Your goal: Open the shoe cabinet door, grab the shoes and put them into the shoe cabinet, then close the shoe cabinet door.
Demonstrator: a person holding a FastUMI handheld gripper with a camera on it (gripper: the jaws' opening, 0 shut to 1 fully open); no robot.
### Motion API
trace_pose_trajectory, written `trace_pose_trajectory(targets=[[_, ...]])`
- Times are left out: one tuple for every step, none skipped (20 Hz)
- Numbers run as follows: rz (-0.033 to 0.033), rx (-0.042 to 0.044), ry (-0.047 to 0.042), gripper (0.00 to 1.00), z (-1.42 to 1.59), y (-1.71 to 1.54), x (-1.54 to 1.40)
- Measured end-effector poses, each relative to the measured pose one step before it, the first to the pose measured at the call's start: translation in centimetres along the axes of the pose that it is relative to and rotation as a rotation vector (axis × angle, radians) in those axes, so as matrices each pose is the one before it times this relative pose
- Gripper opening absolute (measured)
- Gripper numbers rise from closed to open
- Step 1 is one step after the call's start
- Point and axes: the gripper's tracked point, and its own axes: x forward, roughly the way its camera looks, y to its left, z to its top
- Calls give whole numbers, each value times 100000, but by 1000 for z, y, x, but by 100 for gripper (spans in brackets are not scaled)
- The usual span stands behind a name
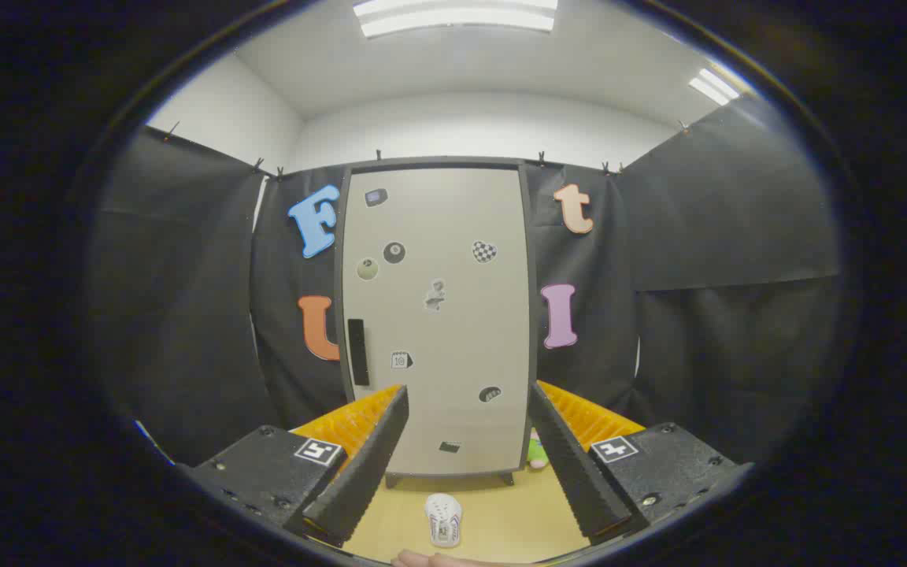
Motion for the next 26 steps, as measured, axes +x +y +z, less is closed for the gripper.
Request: trace_pose_trajectory(targets=[[61, -229, 50, 100, -41, -13, 93], [235, -101, 53, 100, -102, 94, 56], [94, 32, 291, 100, -145, -31, -39], [383, 174, 189, 100, -140, 132, 41], [316, -232, 245, 100, -69, 73, 30], [259, -174, 230, 100, -118, 139, 39], [143, -26, 156, 100, -180, 98, 86], [271, -39, -293, 100, -8, 124, 105], [97, -137, -825, 100, 133, 81, 64], [-548, -338, -528, 100, -15, -110, 134], [201, -307, -227, 100, 3, 153, 152], [650, -98, -50, 100, -254, 383, 128], [228, -143, 175, 100, -92, 213, 211], [-58, 74, -151, 100, -51, 72, 225], [510, 184, 273, 100, 3, 375, 294], [1154, 440, 1661, 100, -353, 478, 274], [1799, 1069, 1515, 100, -181, 648, 197], [833, 555, -48, 100, 335, 514, 411], [-153, -505, -406, 100, 347, 237, 398], [-385, -602, -39, 100, 103, 162, 554], [143, -8, 54, 100, 31, 435, 499], [294, -41, 402, 100, -86, 453, 703], [274, -210, 373, 100, 3, 331, 744], [426, -285, 193, 100, -19, 453, 913], [988, -303, -40, 100, 14, 530, 913], [1348, -293, -171, 100, -7, 604, 937]])
